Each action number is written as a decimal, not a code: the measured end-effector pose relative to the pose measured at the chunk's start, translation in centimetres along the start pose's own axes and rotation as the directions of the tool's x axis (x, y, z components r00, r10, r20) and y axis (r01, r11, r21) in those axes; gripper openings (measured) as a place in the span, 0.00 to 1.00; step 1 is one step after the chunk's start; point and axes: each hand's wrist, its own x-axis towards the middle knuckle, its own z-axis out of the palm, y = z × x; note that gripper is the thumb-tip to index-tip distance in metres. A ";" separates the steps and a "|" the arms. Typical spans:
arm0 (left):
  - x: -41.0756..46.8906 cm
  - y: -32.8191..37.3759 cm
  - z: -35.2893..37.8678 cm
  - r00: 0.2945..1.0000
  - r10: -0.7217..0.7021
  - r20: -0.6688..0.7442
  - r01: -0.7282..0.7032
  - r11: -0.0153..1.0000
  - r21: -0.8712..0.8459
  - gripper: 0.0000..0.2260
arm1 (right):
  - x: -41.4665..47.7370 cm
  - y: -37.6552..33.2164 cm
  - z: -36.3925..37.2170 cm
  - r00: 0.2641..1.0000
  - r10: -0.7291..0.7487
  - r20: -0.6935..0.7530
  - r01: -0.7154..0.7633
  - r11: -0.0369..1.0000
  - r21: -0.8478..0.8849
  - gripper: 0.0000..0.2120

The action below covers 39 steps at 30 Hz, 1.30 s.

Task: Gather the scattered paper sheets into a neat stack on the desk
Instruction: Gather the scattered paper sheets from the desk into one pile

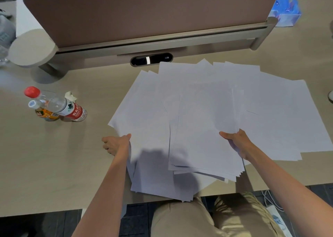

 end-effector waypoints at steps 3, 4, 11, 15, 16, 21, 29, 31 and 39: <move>0.5 -0.8 -0.1 0.993 0.087 0.075 -0.082 0.994 -0.067 0.22 | -0.2 0.0 0.1 1.000 -0.001 -0.011 0.001 1.000 0.005 0.28; 0.4 -1.2 -0.2 0.987 0.120 0.103 -0.108 0.987 -0.118 0.15 | -0.2 0.0 0.1 1.000 0.000 -0.014 0.000 1.000 0.004 0.28; -0.1 -2.9 -2.3 0.747 0.395 0.535 0.110 0.720 -0.685 0.18 | -0.4 -0.4 0.1 0.999 0.027 -0.045 -0.027 1.000 0.004 0.26; 0.0 -4.1 -3.4 0.674 0.388 0.629 0.202 0.722 -0.662 0.19 | -0.6 -0.3 0.4 0.998 0.030 -0.062 -0.028 0.999 0.024 0.25; -0.4 -4.1 -3.6 0.646 0.366 0.670 0.192 0.771 -0.607 0.18 | -0.6 -0.1 0.4 0.997 0.029 -0.066 -0.027 0.999 0.032 0.25; -2.8 -4.7 -4.4 0.606 0.254 0.754 0.214 0.861 -0.462 0.15 | -0.7 0.4 0.6 0.997 0.004 -0.071 0.000 0.999 0.051 0.25; -5.9 -5.6 -5.0 0.580 0.124 0.805 0.004 0.988 -0.155 0.11 | -1.0 1.3 0.6 0.997 -0.010 -0.072 0.019 0.993 0.114 0.25; -5.2 -5.5 -3.8 0.623 0.065 0.780 0.041 0.992 -0.116 0.13 | -1.1 1.6 0.6 0.998 -0.015 -0.067 0.024 0.992 0.123 0.25; -6.0 -5.8 -1.9 0.746 0.270 0.609 -0.192 0.962 -0.193 0.13 | -0.8 3.1 1.0 0.990 -0.094 -0.102 0.101 0.993 0.066 0.25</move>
